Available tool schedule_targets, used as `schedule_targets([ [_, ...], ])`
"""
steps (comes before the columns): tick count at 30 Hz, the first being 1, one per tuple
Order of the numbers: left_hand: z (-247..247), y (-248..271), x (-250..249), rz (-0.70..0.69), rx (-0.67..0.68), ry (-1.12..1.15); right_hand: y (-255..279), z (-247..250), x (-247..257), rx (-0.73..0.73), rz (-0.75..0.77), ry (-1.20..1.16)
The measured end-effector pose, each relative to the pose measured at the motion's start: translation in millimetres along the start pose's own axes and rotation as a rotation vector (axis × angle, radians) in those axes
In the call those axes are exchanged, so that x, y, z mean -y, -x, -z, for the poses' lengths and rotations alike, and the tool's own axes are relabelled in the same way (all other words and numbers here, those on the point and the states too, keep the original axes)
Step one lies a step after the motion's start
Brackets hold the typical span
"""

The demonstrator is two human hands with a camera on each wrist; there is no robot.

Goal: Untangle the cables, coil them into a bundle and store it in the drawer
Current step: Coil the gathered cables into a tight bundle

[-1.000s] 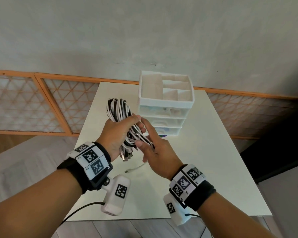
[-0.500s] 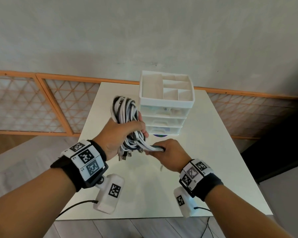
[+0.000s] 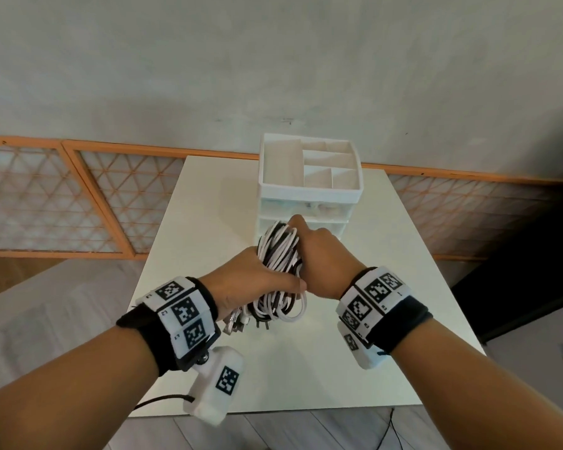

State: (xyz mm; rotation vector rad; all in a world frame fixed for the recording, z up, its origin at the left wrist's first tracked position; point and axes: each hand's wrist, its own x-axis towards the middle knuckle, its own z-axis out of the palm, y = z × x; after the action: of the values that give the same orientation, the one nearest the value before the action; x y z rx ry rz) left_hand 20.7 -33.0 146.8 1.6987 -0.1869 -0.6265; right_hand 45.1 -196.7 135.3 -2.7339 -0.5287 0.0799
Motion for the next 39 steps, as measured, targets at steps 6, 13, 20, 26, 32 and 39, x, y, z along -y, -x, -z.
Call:
schedule_targets([
  [6,2,3,-1,-0.019,-0.095,0.013,5,7,7,0.002,0.058,-0.088],
  [13,11,-2,5,-0.03,-0.286,-0.027,8,37,1,-0.022,-0.032,-0.242],
  [20,17,-4,9,-0.037,-0.402,0.018,17,28,-3,0.007,-0.103,-0.339],
  [26,18,-9,14,-0.033,-0.461,0.082,26,15,-3,0.138,-0.141,-0.476],
  [32,20,-7,18,-0.051,-0.436,0.047,29,17,10,0.116,-0.261,-0.957],
  [39,9,-5,15,-0.112,-0.342,0.034,13,5,32,-0.199,-0.394,-1.255],
])
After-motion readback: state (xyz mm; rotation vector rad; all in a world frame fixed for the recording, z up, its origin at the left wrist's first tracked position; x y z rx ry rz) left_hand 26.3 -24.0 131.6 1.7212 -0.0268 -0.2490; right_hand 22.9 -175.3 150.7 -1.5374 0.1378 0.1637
